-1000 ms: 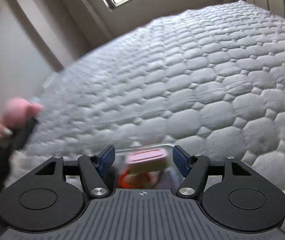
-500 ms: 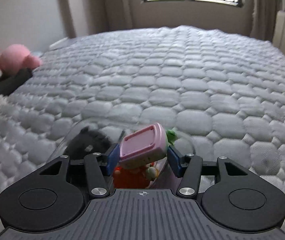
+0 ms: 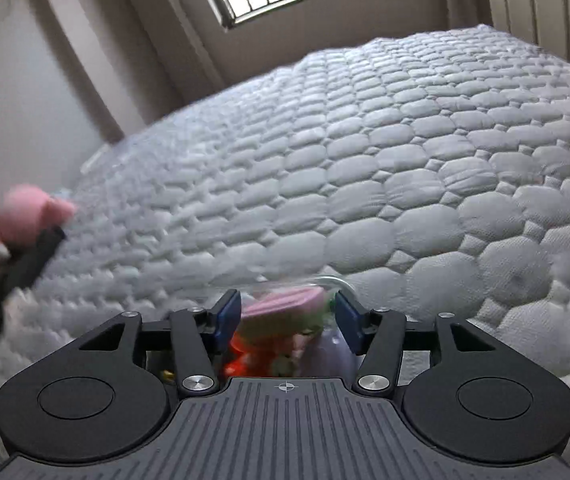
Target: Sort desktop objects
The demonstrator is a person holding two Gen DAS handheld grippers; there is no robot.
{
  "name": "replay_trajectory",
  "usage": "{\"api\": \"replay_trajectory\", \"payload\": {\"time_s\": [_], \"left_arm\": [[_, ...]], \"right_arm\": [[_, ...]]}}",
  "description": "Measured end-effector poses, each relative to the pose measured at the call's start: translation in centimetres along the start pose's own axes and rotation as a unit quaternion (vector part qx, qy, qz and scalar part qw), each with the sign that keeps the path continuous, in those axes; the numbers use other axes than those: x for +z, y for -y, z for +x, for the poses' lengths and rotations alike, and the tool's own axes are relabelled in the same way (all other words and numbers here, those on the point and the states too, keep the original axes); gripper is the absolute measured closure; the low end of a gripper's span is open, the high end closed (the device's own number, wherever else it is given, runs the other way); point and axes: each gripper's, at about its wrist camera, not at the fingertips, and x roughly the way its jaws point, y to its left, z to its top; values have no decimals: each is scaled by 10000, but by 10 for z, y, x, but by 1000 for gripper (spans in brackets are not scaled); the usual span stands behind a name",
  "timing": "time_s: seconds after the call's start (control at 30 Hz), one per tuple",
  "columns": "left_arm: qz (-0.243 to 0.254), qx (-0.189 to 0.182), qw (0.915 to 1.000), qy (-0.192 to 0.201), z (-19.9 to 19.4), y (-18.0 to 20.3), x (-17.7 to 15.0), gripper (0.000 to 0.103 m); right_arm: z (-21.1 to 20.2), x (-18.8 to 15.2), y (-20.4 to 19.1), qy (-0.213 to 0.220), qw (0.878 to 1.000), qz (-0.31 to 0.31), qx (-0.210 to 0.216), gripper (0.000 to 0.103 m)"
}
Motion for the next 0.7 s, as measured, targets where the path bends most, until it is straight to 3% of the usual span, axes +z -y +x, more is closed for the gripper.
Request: {"api": "replay_trajectory", "payload": {"time_s": [0.07,0.27,0.3,0.37,0.47,0.53,0.6,0.7], "left_arm": [[-21,31,10000,-20,1,-1,0,0],[-146,84,9999,13,-1,-8,1,0],[-171,87,9998,2,-1,-8,3,0],[-78,126,9999,16,-1,-5,2,0],[175,200,9996,38,-4,1,-1,0],[276,272,9992,59,-6,5,0,0],[400,351,9986,82,-9,11,6,0],[792,523,9953,206,-21,26,22,0]], "right_arm": [[6,-2,0,-66,10000,21,43,47],[21,-9,-12,-360,9992,-57,174,76],[23,-10,-17,-513,9981,-71,341,78],[16,-10,-20,-422,9984,-151,347,78],[4,-8,-24,-233,9989,-278,312,74],[-4,-7,-27,-106,9989,-362,288,65],[-12,-6,-30,20,9987,-447,264,46],[-24,-5,-34,210,9979,-573,229,35]]}}
